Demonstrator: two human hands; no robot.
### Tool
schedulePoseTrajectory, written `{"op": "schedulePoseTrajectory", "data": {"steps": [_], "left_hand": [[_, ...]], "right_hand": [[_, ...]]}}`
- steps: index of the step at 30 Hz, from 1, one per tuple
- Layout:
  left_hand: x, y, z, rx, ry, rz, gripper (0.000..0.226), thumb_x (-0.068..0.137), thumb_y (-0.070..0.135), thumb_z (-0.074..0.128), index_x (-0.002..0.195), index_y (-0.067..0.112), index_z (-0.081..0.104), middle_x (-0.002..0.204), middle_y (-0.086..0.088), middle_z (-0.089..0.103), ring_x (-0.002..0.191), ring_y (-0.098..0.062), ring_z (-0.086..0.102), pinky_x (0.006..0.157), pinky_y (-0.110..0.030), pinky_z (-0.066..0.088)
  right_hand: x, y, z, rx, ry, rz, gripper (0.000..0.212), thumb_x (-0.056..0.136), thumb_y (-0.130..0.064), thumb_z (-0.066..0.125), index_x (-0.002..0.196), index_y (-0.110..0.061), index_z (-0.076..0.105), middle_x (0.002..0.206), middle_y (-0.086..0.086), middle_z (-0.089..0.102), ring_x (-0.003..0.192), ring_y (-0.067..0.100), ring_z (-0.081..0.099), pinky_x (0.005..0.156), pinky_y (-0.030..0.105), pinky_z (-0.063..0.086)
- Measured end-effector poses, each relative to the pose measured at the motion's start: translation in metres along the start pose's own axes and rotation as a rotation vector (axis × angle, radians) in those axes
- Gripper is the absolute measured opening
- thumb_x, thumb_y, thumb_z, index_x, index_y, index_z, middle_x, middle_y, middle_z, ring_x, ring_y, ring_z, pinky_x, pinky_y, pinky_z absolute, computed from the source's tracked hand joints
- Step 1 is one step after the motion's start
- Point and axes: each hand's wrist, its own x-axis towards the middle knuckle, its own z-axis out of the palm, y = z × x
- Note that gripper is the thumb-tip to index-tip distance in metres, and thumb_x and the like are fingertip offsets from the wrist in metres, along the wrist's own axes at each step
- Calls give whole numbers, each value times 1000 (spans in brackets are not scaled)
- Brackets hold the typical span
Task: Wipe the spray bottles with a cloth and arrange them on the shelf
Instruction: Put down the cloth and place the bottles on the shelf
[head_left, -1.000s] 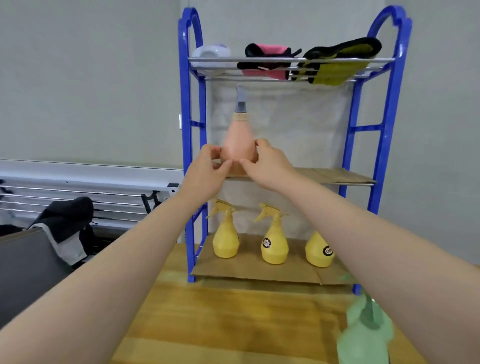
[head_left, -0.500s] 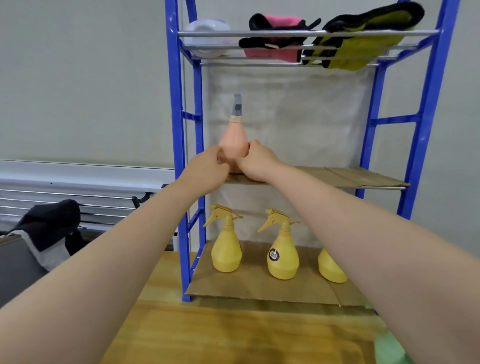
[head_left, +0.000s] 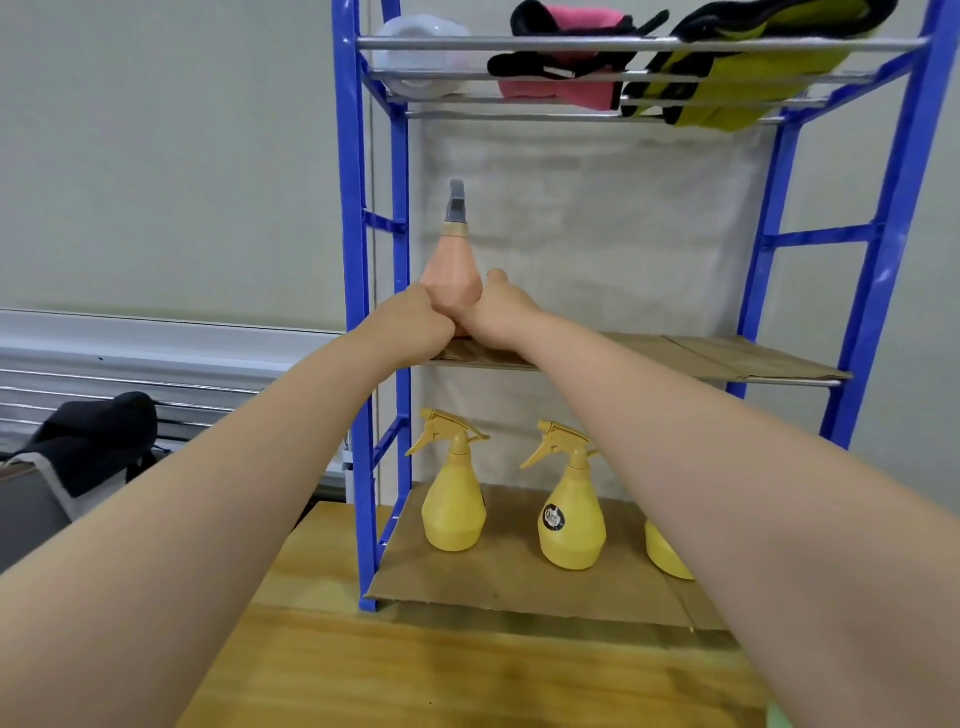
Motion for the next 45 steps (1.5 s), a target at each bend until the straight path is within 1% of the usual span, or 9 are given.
{"op": "schedulePoseTrajectory", "data": {"steps": [3,7,11,15,19,21,32,36,45], "left_hand": [[-11,0,-3,-19,13,6,36,88,13,54,123,13,44,102,-9,57,83,-19,56,65,-29,46],[-35,6,-6,-19,41,89,48,88,8,54,135,10,42,109,-5,53,93,-27,59,66,-27,46],[-69,10,-8,-49,35,130,26,90,11,53,111,20,41,105,-9,59,91,-30,62,78,-41,53],[-111,14,-1,-69,47,181,50,93,6,50,141,18,39,114,0,45,75,-18,58,62,-24,47],[-148,16,15,-124,9,196,57,93,10,51,147,20,34,145,-1,42,130,-18,46,96,-28,42],[-165,17,27,-146,-13,174,56,94,13,52,148,19,34,149,0,40,136,-17,39,102,-28,36],[-250,33,127,-297,-246,154,48,94,14,54,140,20,45,136,6,49,125,-13,48,96,-24,39],[-277,34,170,-306,-320,160,46,93,13,56,137,20,48,135,6,51,125,-12,48,97,-21,36],[-319,32,243,-414,-539,53,49,95,20,57,142,23,42,140,9,48,119,-12,53,98,-32,48]], "right_hand": [[-13,4,-6,-33,27,-20,75,93,-36,57,150,-10,16,131,13,54,99,26,51,79,32,40],[-42,11,-17,-119,55,-80,62,96,-28,52,148,-10,24,135,15,53,106,29,54,79,33,43],[-87,24,-27,-195,44,-127,56,97,-29,48,145,-8,29,141,16,47,124,34,50,96,39,44],[-138,38,-40,-216,72,-142,60,96,-28,51,148,-11,27,144,16,43,130,33,44,100,37,40],[-190,51,-52,-206,63,-131,59,96,-28,52,148,-13,28,147,14,42,134,29,41,103,33,35],[-217,60,-56,-200,65,-125,55,96,-28,52,146,-15,32,143,12,45,130,27,45,102,35,37],[-354,138,-59,15,333,-65,19,91,-16,54,107,-25,52,95,-5,54,90,13,54,79,31,48],[-396,167,-51,70,438,-33,20,88,-6,53,100,-22,51,93,-6,53,88,2,49,70,14,36],[-448,243,-14,72,337,276,38,92,-12,56,127,-19,43,121,-2,51,101,14,51,87,35,49]]}}
